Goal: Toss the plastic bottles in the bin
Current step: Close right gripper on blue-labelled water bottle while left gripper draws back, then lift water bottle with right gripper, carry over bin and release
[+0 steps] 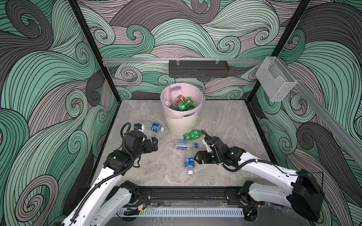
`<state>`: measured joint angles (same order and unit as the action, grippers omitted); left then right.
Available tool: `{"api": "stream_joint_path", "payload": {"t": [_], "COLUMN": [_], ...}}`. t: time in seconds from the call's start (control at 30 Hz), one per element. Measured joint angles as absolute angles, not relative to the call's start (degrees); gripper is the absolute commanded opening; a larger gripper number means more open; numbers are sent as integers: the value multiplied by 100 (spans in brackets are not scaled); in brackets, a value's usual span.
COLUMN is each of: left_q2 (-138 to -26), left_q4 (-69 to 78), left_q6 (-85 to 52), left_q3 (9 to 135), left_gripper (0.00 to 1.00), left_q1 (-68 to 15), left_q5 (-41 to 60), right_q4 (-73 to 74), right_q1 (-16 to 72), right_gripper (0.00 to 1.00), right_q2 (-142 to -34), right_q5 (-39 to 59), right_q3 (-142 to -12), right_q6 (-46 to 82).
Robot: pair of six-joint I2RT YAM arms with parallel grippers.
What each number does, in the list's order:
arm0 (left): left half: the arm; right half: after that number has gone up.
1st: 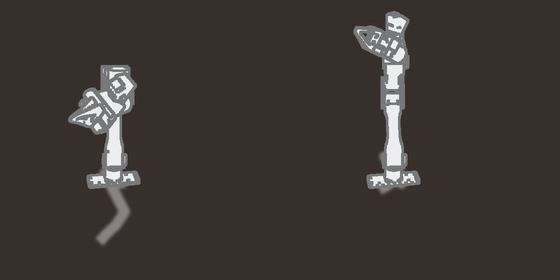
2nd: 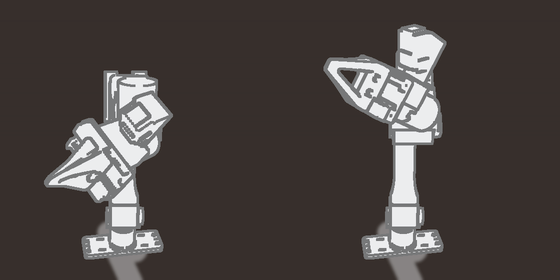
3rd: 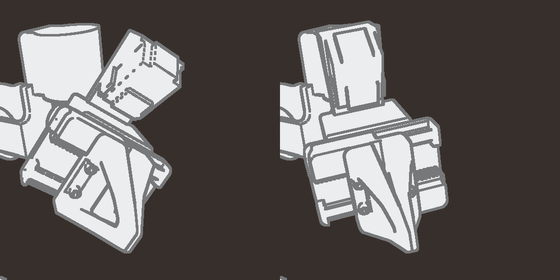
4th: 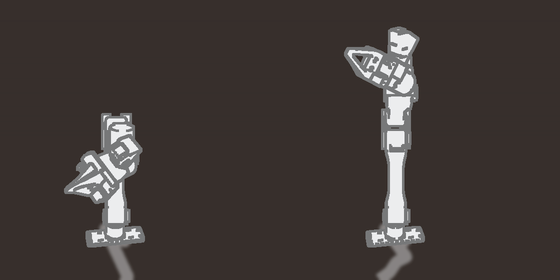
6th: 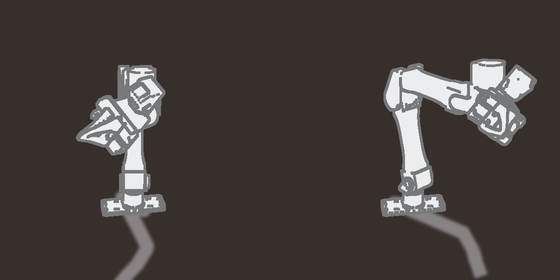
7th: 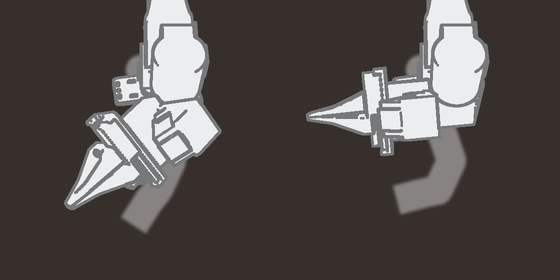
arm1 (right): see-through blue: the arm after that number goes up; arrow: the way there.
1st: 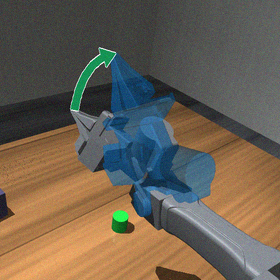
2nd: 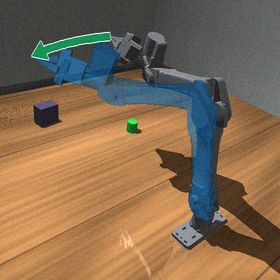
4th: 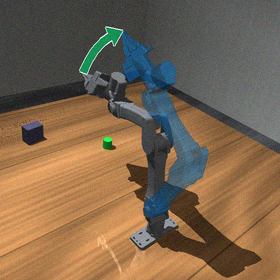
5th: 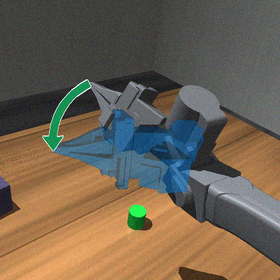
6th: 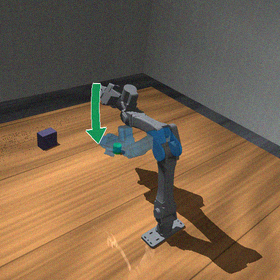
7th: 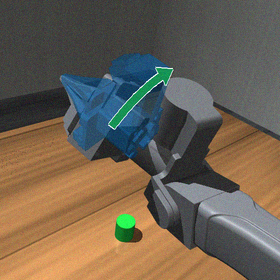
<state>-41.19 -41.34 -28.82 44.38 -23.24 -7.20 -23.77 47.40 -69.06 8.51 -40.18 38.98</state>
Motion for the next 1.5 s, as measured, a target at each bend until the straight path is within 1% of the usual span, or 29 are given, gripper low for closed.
{"api": "stream_joint_path", "payload": {"t": [0.2,0.3,0.43,0.67,0.8,0.97,1.13,1.3,1.5], "left_q2": [-3710,-3686,-3697,-3774,-3776,-3776,-3776,-3778,-3865], "left_q4": [-4292,-4292,-4292,-4294,-4294,-4294,-4294,-4292,-4285], "left_q6": [-3321,-3439,-3498,-3524,-3535,-3548,-3557,-3559,-3575], "left_q3": [3771,3741,3741,3741,3741,3741,3741,3741,3743], "left_gripper": [99,99,99,99,99,99,99,99,99], "left_q1": [-2318,-2316,-2314,-2311,-2311,-2311,-2311,-2311,-2311], "left_q5": [-880,-921,-987,-1015,-1033,-1035,-1037,-1072,-1072], "right_q4": [-1778,-1439,-1109,-1041,-1236,-1551,-1643,-1562,-1590], "right_q1": [5105,5199,5258,5266,5282,5273,5146,4871,4584], "right_gripper": [84,82,74,66,65,64,64,63,63], "right_q2": [-7959,-8449,-8888,-9008,-9002,-8683,-7922,-7087,-6399], "right_q5": [886,928,893,631,480,34,-272,-366,-320], "right_q3": [-4300,-4348,-4416,-4445,-4521,-4451,-4125,-3645,-3306], "right_q6": [4032,4106,4152,4099,4003,3863,3734,3590,3426]}}
